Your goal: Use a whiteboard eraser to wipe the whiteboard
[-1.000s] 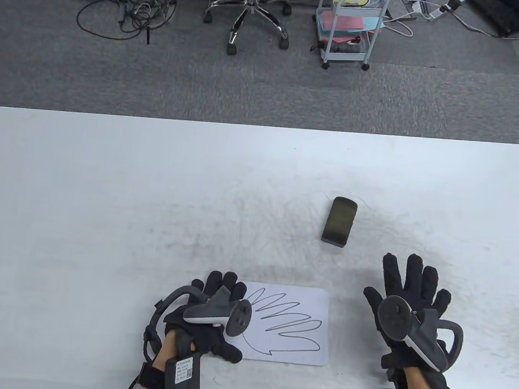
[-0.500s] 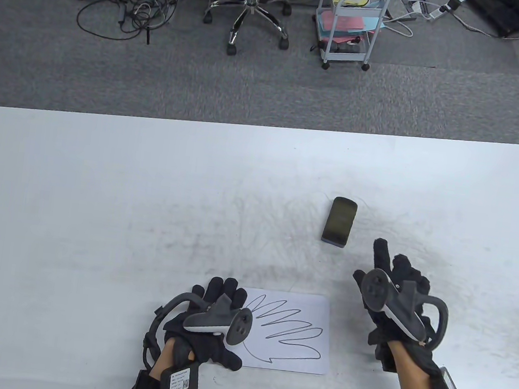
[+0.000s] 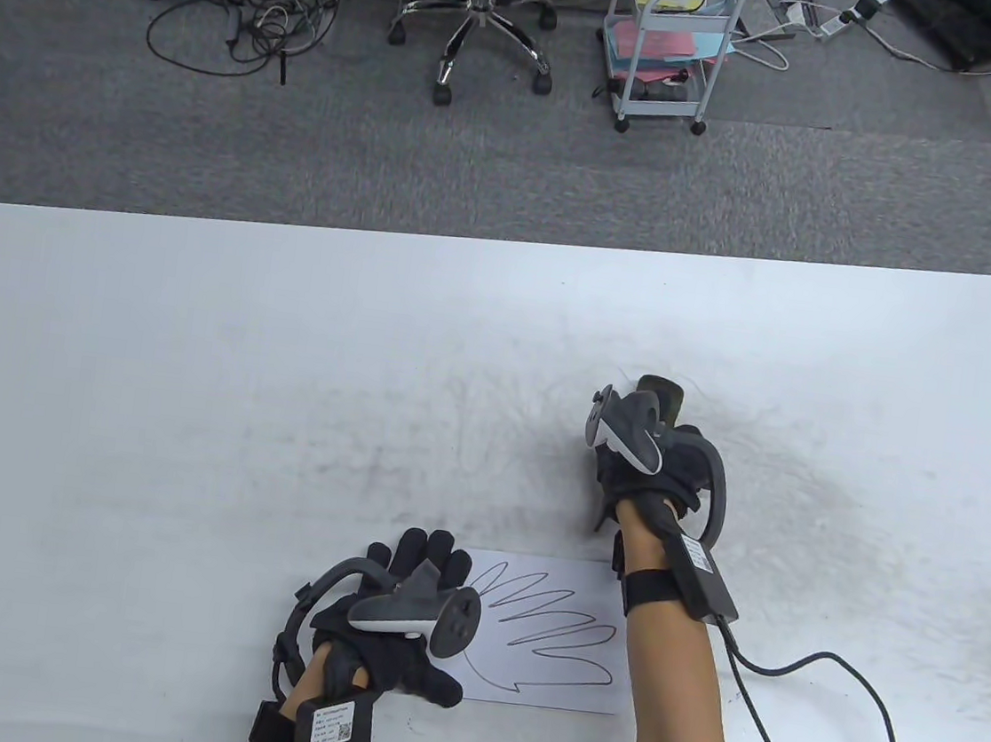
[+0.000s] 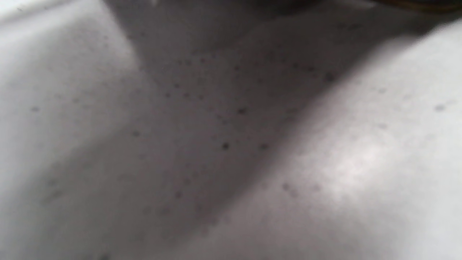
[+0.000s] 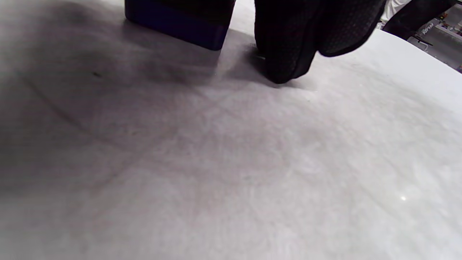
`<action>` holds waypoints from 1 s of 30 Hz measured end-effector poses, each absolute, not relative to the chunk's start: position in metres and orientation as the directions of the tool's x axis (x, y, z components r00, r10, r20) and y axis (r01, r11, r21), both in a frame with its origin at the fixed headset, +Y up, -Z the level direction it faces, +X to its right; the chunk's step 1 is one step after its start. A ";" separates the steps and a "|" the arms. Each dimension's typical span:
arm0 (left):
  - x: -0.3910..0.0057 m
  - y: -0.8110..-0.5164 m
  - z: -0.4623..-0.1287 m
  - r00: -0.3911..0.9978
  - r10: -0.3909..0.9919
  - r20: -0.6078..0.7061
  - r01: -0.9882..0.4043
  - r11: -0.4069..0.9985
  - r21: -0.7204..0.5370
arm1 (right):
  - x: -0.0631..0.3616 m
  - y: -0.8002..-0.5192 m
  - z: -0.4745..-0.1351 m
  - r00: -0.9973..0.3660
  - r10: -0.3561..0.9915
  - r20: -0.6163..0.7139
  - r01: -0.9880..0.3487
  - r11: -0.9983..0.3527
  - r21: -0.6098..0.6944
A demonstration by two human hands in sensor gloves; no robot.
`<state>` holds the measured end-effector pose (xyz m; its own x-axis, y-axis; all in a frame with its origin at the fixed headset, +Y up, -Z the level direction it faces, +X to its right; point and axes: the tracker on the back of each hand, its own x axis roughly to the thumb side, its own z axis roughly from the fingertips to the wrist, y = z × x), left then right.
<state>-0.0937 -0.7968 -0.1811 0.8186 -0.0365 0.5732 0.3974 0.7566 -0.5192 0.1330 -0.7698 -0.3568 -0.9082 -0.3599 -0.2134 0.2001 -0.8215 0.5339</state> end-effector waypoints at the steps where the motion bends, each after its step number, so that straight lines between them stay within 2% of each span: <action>1: -0.094 -0.797 -0.181 0.818 -0.037 0.574 0.398 0.756 -0.519 | 0.133 -0.771 -0.356 -0.908 -0.356 -0.223 0.195 -0.827 0.527; 4: -0.094 -0.797 -0.181 0.817 -0.035 0.575 0.398 0.757 -0.519 | 0.134 -0.774 -0.354 -0.922 -0.323 -0.214 0.194 -0.863 0.465; 7: -0.094 -0.797 -0.181 0.817 -0.035 0.575 0.398 0.756 -0.519 | 0.139 -0.772 -0.350 -0.920 -0.346 -0.185 0.251 -0.881 0.400; 9: -0.094 -0.797 -0.181 0.818 -0.035 0.575 0.398 0.756 -0.520 | 0.148 -0.767 -0.346 -0.937 -0.306 -0.166 0.229 -0.900 0.370; 14: -0.094 -0.797 -0.181 0.817 -0.037 0.576 0.401 0.753 -0.521 | 0.188 -0.745 -0.321 -0.986 -0.044 -0.163 0.007 -0.975 0.221; 18: -0.094 -0.797 -0.181 0.817 -0.034 0.576 0.399 0.755 -0.521 | 0.226 -0.732 -0.278 -0.979 0.173 -0.103 -0.175 -0.985 0.005; 23: -0.094 -0.797 -0.181 0.817 -0.033 0.576 0.398 0.755 -0.522 | 0.264 -0.719 -0.234 -0.961 0.278 -0.007 -0.271 -0.942 -0.200; 26: -0.094 -0.797 -0.181 0.818 -0.031 0.575 0.396 0.755 -0.522 | 0.281 -0.714 -0.225 -0.950 0.312 0.001 -0.308 -0.937 -0.165; 30: -0.094 -0.797 -0.181 0.818 -0.030 0.574 0.395 0.755 -0.523 | 0.295 -0.707 -0.218 -0.956 0.292 0.005 -0.290 -0.948 -0.130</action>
<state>-0.0943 -0.7971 -0.1811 0.8182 -0.0304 0.5742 0.3951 0.7552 -0.5230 0.2946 -0.7068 -0.2178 -0.9564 0.2920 0.0047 -0.2901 -0.9481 -0.1300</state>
